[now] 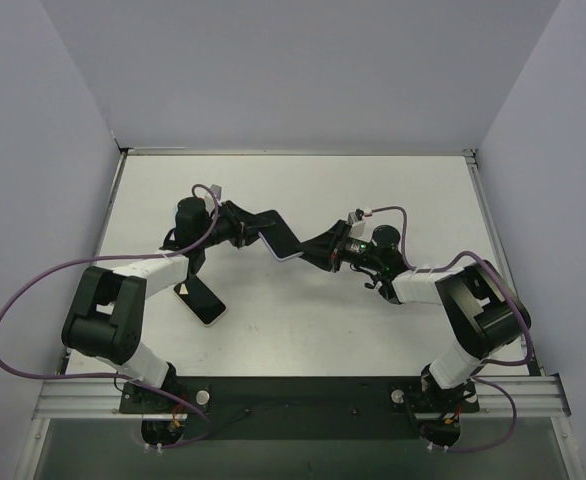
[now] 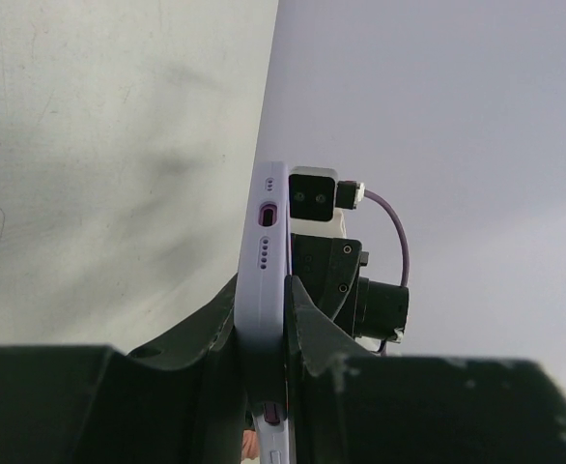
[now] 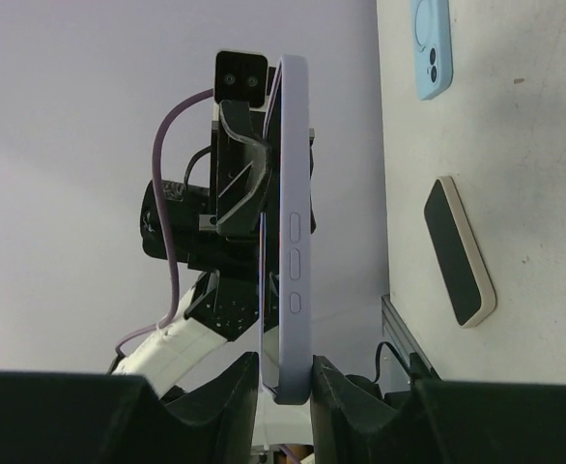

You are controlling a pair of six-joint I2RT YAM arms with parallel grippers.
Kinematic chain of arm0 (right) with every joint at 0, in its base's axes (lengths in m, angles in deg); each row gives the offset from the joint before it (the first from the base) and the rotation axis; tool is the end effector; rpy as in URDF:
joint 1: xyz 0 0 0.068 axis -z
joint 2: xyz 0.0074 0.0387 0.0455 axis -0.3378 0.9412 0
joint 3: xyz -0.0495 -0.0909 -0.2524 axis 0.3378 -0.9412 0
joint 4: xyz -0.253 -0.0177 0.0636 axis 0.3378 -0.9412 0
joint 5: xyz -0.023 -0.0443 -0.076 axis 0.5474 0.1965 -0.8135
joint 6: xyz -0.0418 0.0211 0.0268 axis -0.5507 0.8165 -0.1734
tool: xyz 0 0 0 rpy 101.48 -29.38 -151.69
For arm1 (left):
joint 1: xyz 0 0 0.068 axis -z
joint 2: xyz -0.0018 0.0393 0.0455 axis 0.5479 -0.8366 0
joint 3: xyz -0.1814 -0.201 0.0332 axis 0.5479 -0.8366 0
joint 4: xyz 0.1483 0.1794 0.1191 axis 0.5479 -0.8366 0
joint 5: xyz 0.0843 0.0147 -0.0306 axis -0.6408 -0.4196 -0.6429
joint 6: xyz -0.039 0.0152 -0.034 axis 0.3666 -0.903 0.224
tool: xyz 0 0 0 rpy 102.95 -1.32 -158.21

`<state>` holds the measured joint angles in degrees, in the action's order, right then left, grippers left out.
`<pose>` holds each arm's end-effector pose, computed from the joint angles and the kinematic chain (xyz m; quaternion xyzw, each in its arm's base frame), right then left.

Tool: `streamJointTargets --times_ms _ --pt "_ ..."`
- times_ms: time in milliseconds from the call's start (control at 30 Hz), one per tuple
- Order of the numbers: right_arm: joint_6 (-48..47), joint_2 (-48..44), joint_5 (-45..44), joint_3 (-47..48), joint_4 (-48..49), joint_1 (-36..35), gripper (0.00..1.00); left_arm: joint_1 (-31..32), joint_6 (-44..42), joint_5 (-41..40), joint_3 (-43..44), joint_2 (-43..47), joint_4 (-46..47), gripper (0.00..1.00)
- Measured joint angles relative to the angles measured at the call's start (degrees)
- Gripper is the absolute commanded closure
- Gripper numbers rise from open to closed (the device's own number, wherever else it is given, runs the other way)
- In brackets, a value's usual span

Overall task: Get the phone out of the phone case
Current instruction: Remove the phone case from the phone.

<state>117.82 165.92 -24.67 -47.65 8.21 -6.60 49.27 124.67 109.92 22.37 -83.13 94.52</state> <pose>0.2554 0.1560 0.2065 0.0556 0.6615 0.7355 0.1352 0.3137 -0.1125 0.2130 -0.2537 0.7398 -0.5960 0.1819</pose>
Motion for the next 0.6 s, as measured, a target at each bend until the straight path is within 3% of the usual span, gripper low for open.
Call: streamJointTargets --times_ms 233,367,600 --pt "-0.6 0.0 -0.5 0.0 -0.8 0.0 0.86 0.0 1.0 -0.1 0.0 0.0 0.0 1.0" --pt "1.0 0.5 -0.8 0.2 -0.7 0.0 1.0 0.0 1.9 -0.5 -0.4 0.0 1.8 1.0" --pt "3.0 0.8 -1.2 1.7 -0.7 0.0 1.0 -0.4 4.9 -1.1 -2.6 0.0 8.3 1.0"
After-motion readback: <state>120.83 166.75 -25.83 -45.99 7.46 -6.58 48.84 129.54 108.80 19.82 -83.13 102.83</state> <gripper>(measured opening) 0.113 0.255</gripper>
